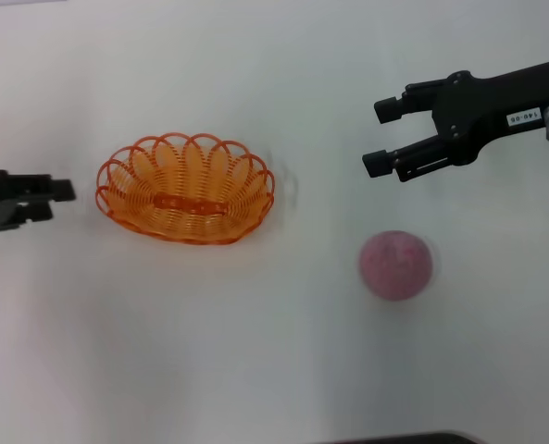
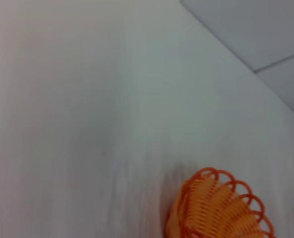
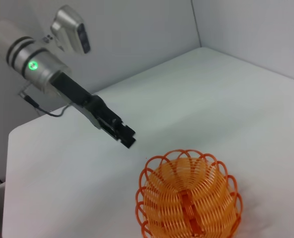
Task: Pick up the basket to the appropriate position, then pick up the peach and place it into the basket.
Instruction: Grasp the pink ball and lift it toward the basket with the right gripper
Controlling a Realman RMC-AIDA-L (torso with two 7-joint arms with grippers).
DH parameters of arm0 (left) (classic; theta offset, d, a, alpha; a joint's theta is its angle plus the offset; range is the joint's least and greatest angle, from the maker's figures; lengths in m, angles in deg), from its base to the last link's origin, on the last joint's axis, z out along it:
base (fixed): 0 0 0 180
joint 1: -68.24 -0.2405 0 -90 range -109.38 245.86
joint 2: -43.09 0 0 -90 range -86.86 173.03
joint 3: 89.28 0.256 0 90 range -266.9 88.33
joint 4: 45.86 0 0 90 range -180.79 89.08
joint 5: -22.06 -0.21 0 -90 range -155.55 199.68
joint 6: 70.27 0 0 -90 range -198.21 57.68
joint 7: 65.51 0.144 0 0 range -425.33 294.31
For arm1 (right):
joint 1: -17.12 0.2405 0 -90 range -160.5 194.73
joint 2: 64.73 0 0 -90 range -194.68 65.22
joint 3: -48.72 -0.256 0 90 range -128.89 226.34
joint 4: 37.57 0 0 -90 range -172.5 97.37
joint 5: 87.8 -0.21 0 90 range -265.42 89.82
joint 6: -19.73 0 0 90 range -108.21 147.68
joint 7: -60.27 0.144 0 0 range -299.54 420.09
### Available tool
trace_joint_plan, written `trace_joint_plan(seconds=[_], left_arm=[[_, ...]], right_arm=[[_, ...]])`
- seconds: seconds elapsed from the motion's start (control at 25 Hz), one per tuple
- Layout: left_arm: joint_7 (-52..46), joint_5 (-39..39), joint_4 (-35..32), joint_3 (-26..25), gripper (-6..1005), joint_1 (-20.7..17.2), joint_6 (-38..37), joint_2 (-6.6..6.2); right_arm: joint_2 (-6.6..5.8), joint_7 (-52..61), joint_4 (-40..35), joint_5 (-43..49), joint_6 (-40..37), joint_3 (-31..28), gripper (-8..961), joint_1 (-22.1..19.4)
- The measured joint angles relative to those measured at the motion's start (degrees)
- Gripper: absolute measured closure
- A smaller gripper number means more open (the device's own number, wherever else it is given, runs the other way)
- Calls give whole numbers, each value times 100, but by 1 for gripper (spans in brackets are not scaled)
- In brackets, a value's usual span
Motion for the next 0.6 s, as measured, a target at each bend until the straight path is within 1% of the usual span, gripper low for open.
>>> trace_joint_plan(seconds=[0.16,0.28,0.36,0.44,0.6], left_arm=[[923,512,31,-637,438,-12,-521,-37],[1652,1035,121,-908,429,-49,-824,-41],[2064,1303,164,-962,422,-99,-959,-35],[2596,1531,185,-969,415,-162,-1066,13],[3414,1644,214,-855,402,-260,-1141,91]], right_arm=[[-44,59,-6,0,29,-6,7,64],[-64,68,0,0,92,-13,6,137],[-79,169,-4,0,113,-33,6,241],[-105,359,-5,23,124,-38,6,340],[-162,932,-15,284,102,-20,6,575]])
